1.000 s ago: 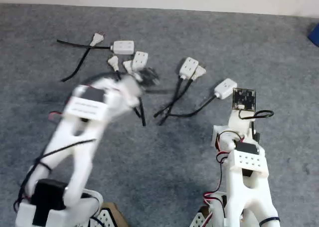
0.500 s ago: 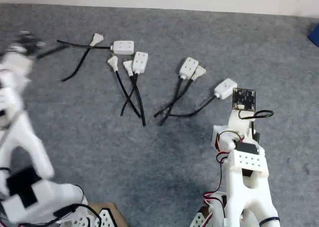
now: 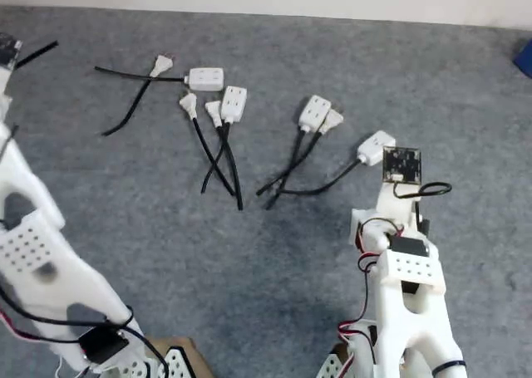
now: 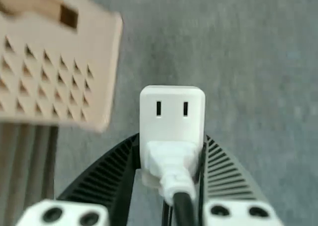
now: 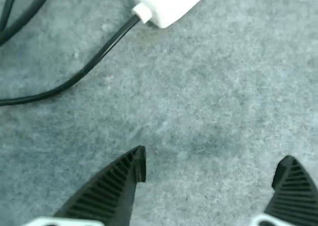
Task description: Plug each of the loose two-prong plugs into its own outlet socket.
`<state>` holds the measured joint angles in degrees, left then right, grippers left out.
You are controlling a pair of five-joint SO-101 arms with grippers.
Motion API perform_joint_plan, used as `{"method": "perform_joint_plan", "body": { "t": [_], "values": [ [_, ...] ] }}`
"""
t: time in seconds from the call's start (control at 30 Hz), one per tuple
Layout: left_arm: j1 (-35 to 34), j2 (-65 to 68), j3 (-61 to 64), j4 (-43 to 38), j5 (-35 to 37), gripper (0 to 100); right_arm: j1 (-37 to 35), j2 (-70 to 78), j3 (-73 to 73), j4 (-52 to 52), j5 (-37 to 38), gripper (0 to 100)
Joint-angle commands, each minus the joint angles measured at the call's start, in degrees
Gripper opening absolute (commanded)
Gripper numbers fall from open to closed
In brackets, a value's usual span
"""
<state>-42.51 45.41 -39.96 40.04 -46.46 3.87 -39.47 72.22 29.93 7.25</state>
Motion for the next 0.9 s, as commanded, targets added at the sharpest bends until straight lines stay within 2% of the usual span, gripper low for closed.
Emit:
{"method": "perform_joint_plan", "body": {
  "t": [0.0, 0.13, 0.23, 0.37, 0.43, 0.7, 0.87],
  "values": [
    [2.77, 10.95, -24.92, 0.62, 0.70, 1, -0.57, 0.22, -0.22, -1.71, 0.79, 38.7],
    [2.77, 21.67, -37.14, 0.79, -0.18, 1, -0.75, 0.22, -0.22, -1.71, 0.88, 38.7],
    [2.33, 26.77, -41.10, 0.88, -1.85, 3, -0.84, 0.22, -0.22, -1.71, 0.88, 38.7],
    [1.27, 28.00, -43.38, 6.33, -2.55, 20, -0.84, 0.22, -0.22, -1.71, 0.88, 38.7],
    [1.19, 28.00, -44.18, 8.88, -2.55, 24, -0.84, 0.22, -0.22, -1.71, 0.88, 38.7],
    [2.51, 28.26, -46.29, 20.66, -2.55, 22, -0.84, 0.22, -0.22, -1.71, 0.88, 38.7],
    [2.95, 27.38, -47.69, 21.63, -2.11, 22, -0.84, 0.22, -0.22, -1.71, 0.88, 38.7]
  ]
}}
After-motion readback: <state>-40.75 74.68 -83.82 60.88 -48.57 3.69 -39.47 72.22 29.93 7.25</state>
